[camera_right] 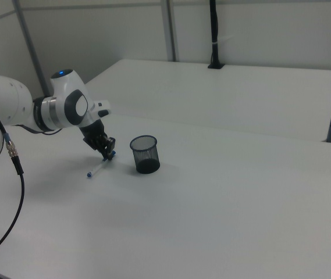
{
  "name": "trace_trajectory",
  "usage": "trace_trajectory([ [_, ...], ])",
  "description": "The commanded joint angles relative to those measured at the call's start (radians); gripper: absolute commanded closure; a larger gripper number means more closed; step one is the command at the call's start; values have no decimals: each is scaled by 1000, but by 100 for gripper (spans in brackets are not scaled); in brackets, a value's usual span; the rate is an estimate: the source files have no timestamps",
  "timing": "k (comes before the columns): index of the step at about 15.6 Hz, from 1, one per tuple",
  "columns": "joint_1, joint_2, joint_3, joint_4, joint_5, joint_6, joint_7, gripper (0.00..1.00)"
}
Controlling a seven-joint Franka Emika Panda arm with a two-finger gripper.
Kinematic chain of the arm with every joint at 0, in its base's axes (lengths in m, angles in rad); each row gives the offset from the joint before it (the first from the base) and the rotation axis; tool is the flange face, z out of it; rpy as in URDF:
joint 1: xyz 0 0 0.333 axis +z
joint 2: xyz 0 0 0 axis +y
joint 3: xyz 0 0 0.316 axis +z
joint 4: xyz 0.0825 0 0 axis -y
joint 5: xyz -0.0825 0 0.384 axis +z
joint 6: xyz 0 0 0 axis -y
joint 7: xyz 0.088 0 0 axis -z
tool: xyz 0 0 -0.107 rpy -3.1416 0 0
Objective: Insert the marker
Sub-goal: 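Lower the gripper onto the marker and close it around the marker, then lift the marker and carry it over the black mesh pen cup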
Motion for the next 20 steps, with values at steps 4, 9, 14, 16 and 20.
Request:
trace_trajectory([
  [4, -24, -129, -11, 19, -13, -2, 65, 91],
  [9, -61, -233, -11, -27, -15, -2, 74, 90],
  [14, -119, -318, -11, -113, -25, 23, 71, 90],
  [16, -150, -313, -11, -116, -42, 91, 71, 90],
  [20, -217, -284, -10, -145, -84, 252, 73, 89],
])
